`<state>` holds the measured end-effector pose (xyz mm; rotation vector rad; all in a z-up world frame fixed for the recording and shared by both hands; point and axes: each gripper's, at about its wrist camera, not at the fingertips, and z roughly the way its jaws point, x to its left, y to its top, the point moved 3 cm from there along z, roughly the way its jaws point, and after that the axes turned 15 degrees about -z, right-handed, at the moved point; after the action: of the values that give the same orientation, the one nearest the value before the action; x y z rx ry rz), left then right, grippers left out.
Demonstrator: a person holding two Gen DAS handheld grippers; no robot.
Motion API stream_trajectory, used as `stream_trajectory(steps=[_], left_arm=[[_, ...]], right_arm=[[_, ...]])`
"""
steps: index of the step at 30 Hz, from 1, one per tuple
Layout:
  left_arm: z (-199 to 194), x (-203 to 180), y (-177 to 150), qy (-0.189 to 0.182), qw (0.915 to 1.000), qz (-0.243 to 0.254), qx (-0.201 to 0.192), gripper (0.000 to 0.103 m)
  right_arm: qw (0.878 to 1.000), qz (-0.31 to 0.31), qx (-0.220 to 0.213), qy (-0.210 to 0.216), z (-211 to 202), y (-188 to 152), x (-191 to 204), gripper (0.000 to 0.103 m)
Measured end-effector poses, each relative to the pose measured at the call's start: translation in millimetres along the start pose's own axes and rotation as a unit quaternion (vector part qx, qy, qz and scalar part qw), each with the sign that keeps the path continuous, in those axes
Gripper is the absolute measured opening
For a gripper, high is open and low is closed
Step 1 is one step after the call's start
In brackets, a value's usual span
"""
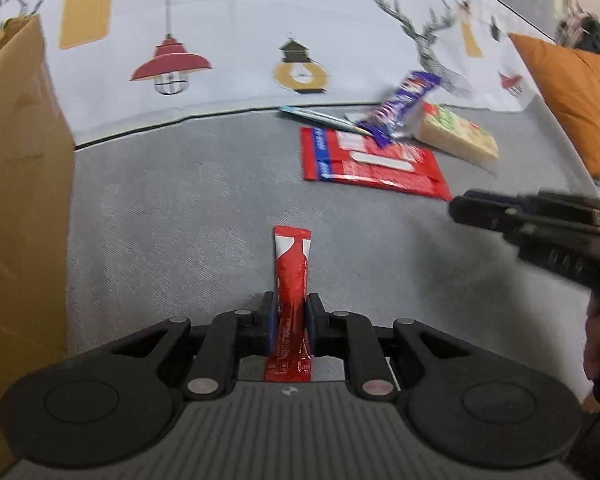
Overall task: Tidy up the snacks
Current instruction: 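Lift the red stick with left tool while right tool reaches toward the purple bar, then carry the red stick with left tool while right tool carries red spicy packet toward box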
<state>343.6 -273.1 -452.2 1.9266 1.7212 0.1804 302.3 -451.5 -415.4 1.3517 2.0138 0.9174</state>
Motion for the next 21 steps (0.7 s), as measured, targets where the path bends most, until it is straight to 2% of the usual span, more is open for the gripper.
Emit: stream_trajectory(steps=[1,2,3,5,7,11,13,14,15,17,18,19,21], left_arm=[[2.5,1.1,3.7,0.003,1.0000,-0.003,-0.002,0.017],[5.1,1.7,7.5,0.004,1.0000,-0.005,-0.002,0.017],[7.8,2.2,11.7,0.004,1.0000,-0.008,-0.002,0.017],[12.7,0.3,20.4,0.002,1.0000,0.000,0.001,0.017],[17.1,-1.6,26.8,0.002,0.9999,0.010,0.002,0.017],[24.2,-0.6,35.0,-0.006,0.9999,0.010,0.003,0.017],[25.9,-1.1,36.8,-0.009,0.9999,0.013,0.001,0.017],[25.8,-1.2,36.7,-0.010,0.9999,0.014,0.001,0.017],[25.5,-1.4,36.3,-0.010,0.9998,0.015,0.000,0.017],[24.3,-1.2,34.9,-0.009,0.9998,0.016,-0.001,0.017],[23.2,-0.5,34.4,-0.008,0.9999,0.013,0.002,0.017],[22.3,0.5,33.9,-0.009,0.9999,0.009,0.005,0.017],[18.4,3.4,32.4,-0.015,0.9998,-0.007,0.014,0.016]], right_arm=[[0.999,-0.036,-0.004,-0.007,8.2,5.5,3.0,0.072],[0.998,-0.063,-0.009,-0.009,17.7,10.3,2.9,0.082],[0.996,-0.088,-0.011,-0.010,27.1,13.3,2.2,0.088],[0.993,-0.116,0.007,-0.012,51.3,17.1,-3.7,0.088],[0.994,-0.107,0.021,0.006,72.9,16.5,-14.1,0.088],[0.991,-0.129,0.000,0.026,88.9,19.1,-14.8,0.099],[0.994,-0.100,0.007,0.045,94.5,19.8,-23.6,0.101],[0.995,-0.092,0.011,0.043,93.5,21.1,-24.7,0.098],[0.995,-0.088,0.013,0.039,91.9,22.9,-25.3,0.088],[0.997,-0.073,0.015,0.037,86.2,26.3,-26.7,0.050],[0.997,-0.064,0.019,0.039,82.3,27.6,-27.2,0.025],[0.997,-0.058,0.021,0.037,77.5,27.1,-26.5,0.018],[0.998,-0.040,0.018,0.041,65.0,24.3,-26.1,0.012]])
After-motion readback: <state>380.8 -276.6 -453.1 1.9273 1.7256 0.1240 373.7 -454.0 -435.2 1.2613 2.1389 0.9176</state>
